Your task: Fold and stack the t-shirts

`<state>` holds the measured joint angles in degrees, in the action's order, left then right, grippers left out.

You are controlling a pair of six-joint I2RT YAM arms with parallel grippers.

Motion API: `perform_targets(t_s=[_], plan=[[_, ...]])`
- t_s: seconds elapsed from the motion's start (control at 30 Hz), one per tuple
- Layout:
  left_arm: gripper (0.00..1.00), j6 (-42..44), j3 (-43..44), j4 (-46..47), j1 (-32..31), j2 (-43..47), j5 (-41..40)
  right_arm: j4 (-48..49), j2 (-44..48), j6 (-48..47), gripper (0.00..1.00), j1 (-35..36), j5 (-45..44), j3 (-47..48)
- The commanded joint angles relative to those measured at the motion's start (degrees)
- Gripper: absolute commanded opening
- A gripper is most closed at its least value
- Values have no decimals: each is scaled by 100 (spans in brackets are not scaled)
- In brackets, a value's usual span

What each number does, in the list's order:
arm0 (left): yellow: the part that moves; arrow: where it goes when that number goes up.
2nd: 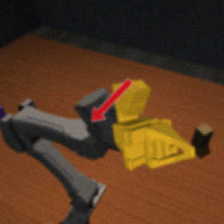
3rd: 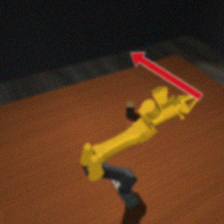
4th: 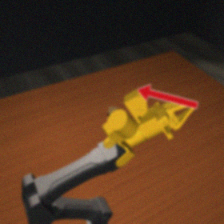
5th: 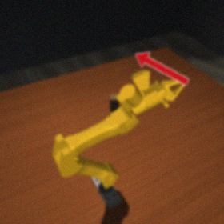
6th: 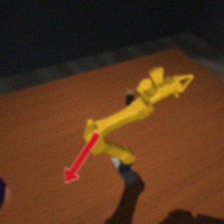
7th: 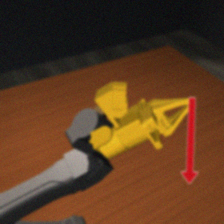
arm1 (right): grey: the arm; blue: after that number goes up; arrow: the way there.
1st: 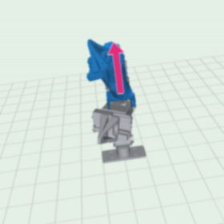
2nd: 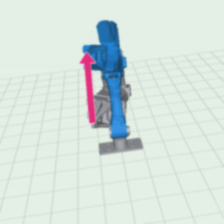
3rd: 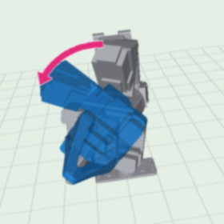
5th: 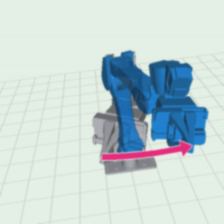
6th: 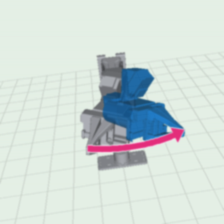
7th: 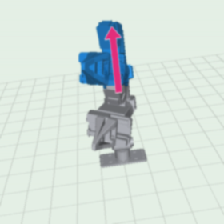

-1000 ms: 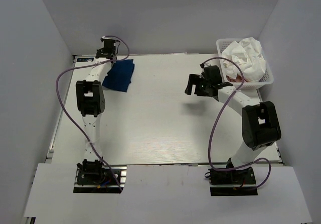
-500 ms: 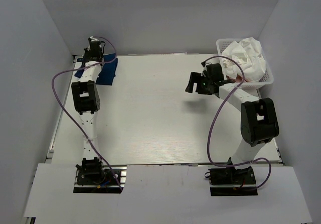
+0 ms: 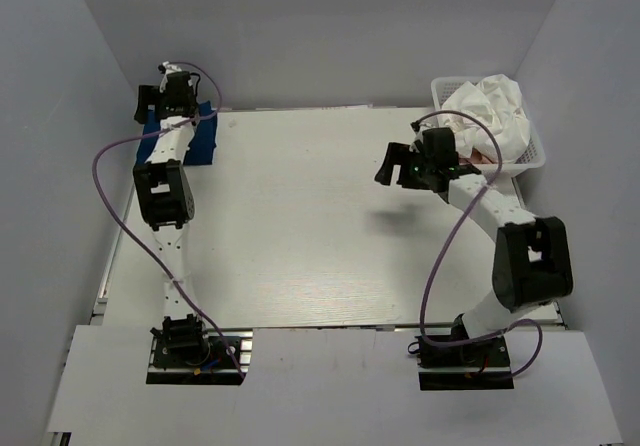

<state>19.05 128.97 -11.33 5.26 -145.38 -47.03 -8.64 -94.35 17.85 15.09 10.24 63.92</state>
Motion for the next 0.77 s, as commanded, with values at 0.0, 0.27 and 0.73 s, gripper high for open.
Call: perform_targets(t_s=[0.0, 0.27, 0.73], plan=[[100, -839, 84, -788, -174, 1485, 157, 346, 1021, 148, 90, -15, 22, -387], [100, -4070, -2301, -2207, -953, 4331, 2873, 469, 2830, 579, 90, -6, 188, -1678], [100, -5614, -8036, -1545, -2327, 8868, 4747, -164, 4398, 650, 90, -15, 110, -2700]])
